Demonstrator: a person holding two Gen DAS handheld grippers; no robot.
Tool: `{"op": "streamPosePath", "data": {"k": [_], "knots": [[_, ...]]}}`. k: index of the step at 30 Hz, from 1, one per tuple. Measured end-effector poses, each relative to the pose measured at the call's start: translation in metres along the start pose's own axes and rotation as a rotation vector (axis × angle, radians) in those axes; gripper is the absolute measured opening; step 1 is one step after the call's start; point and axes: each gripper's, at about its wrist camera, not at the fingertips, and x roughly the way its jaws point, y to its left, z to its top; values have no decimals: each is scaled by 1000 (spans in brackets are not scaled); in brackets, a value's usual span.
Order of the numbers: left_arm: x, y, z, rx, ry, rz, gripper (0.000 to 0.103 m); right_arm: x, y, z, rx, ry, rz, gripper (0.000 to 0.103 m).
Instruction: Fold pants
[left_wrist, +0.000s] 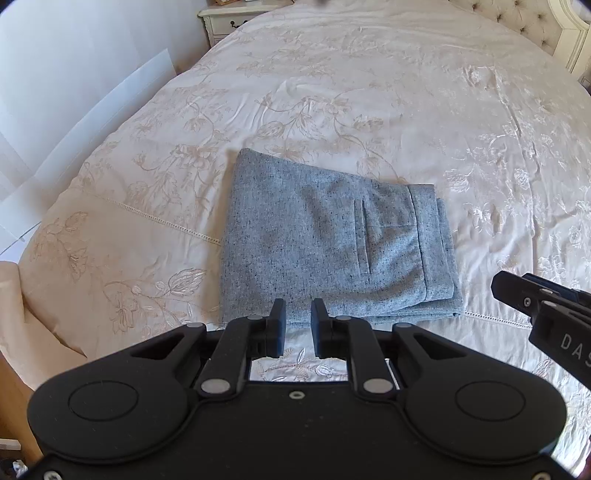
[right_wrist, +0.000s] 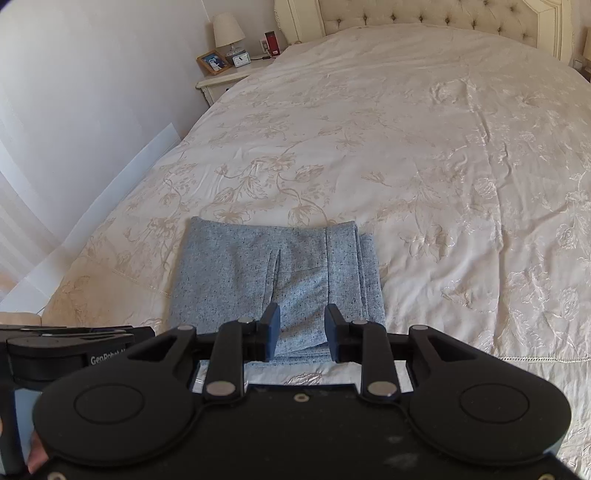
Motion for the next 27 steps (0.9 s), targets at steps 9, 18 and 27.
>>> {"op": "streamPosePath", "data": {"k": [9,18,27], "knots": [[-2,3,-1,-18,3,6,23,-7,9,-2,-33,-3,14,29],[-4,4,-6,-10,10,19,23,-12,13,-4,-27,-10,12,30],[-7,6,-8,-10,6,32,24,-13,15,-6,-26,-9,12,30]]}}
